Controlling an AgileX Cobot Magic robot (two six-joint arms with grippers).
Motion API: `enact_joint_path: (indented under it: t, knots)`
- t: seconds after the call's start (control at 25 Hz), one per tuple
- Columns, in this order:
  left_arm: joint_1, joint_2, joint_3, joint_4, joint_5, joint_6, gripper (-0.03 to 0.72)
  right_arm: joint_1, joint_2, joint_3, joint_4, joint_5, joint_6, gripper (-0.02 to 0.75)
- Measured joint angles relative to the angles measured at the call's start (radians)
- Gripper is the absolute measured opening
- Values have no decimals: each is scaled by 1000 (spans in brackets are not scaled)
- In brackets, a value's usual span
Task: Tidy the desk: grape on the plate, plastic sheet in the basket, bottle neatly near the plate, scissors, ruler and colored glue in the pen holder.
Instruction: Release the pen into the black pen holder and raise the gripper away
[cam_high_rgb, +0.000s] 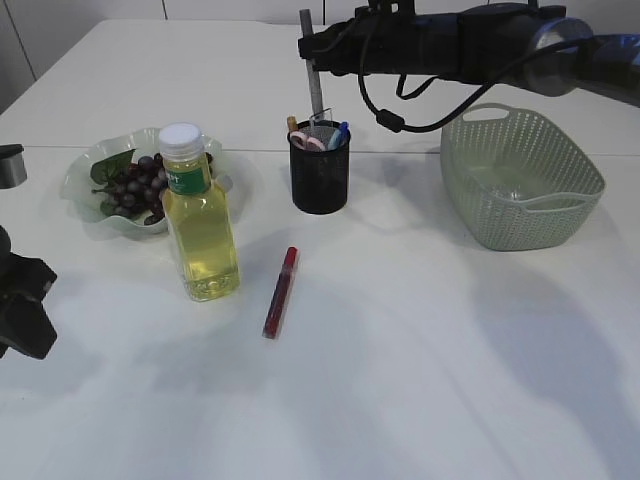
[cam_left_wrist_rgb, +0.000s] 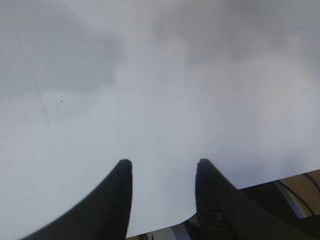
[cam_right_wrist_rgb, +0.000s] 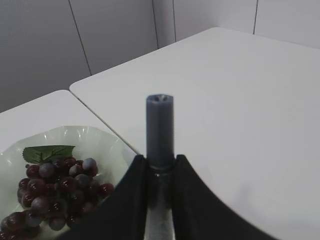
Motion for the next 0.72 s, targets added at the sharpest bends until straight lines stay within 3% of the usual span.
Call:
enact_joint_path:
  t: [0.28, 0.52, 0.72]
  knots:
    - [0, 0, 0, 0, 0, 0, 309, 0, 4, 0, 20, -11, -36, 154]
    - [0, 0, 0, 0, 0, 0, 309, 0, 4, 0, 23, -13, -36, 384]
    - [0, 0, 0, 0, 0, 0, 309, 0, 2, 0, 30, -13, 54, 416]
